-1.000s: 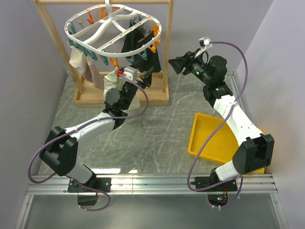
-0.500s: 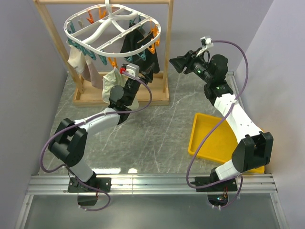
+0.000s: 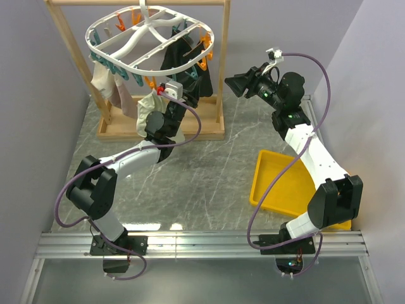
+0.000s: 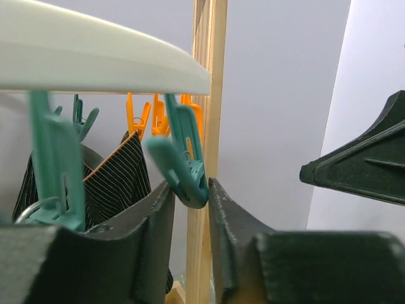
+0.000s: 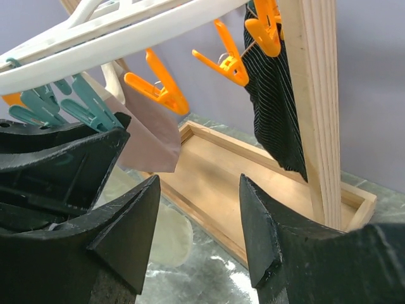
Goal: Clip the underwear to the hanger
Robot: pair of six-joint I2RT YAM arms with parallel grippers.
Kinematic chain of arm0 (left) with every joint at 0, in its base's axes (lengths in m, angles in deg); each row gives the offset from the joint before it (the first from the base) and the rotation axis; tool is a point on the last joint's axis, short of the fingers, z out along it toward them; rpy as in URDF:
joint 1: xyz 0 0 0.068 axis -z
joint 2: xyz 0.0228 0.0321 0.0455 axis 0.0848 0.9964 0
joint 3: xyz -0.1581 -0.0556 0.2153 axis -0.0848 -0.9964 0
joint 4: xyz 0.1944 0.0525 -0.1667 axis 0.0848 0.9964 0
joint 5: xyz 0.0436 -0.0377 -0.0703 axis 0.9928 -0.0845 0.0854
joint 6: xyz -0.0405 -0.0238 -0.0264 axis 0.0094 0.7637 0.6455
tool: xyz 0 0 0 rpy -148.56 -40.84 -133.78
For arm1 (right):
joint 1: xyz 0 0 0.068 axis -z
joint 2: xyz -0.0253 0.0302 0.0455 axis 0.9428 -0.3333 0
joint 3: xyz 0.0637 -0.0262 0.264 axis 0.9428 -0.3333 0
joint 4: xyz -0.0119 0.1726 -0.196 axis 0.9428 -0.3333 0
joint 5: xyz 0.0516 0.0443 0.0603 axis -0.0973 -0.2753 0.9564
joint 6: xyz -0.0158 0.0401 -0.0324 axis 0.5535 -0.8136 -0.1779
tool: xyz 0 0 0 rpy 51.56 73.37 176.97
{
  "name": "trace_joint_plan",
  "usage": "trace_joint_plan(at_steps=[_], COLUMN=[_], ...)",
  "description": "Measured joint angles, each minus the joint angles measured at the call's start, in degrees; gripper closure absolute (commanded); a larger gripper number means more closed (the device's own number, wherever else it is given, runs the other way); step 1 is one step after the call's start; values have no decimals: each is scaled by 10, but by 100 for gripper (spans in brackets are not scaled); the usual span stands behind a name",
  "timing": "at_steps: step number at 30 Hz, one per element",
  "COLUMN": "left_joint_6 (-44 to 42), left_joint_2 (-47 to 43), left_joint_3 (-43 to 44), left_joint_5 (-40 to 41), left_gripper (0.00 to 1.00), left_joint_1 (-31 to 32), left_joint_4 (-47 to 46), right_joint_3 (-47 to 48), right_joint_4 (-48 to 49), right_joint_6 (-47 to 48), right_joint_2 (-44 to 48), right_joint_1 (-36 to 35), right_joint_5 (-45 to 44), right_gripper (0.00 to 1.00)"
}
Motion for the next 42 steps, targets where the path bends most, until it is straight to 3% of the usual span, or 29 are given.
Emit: trace_joint_plan(at_steps=[9,12,18,30,42], left_joint_6=[-1,-1,-2,-2,-2], left_joint_2=[-6,-17,-52,-110,-139], left_joint_3=[-4,-14,-33,-75,-94], left_joint_5=[-7,-9,-18,-52,-68], left_gripper=[85,88,90,97,98], left_joint_1=[-2,-2,-2,-6,-9], left_joint_4=[2,8,20,50,69], right_joint_3=[21,37,51,84,142], right_joint_4=[3,2,8,16,15], right_joint_6=[-2,-1,1,14,14], right_joint_2=[-8,-11,-12,-33,-73], right_joint_1=[-1,-7,-40,-127,-159], right_joint_5=[23,28,45,42,25], right_gripper=[39,35,26,26,26])
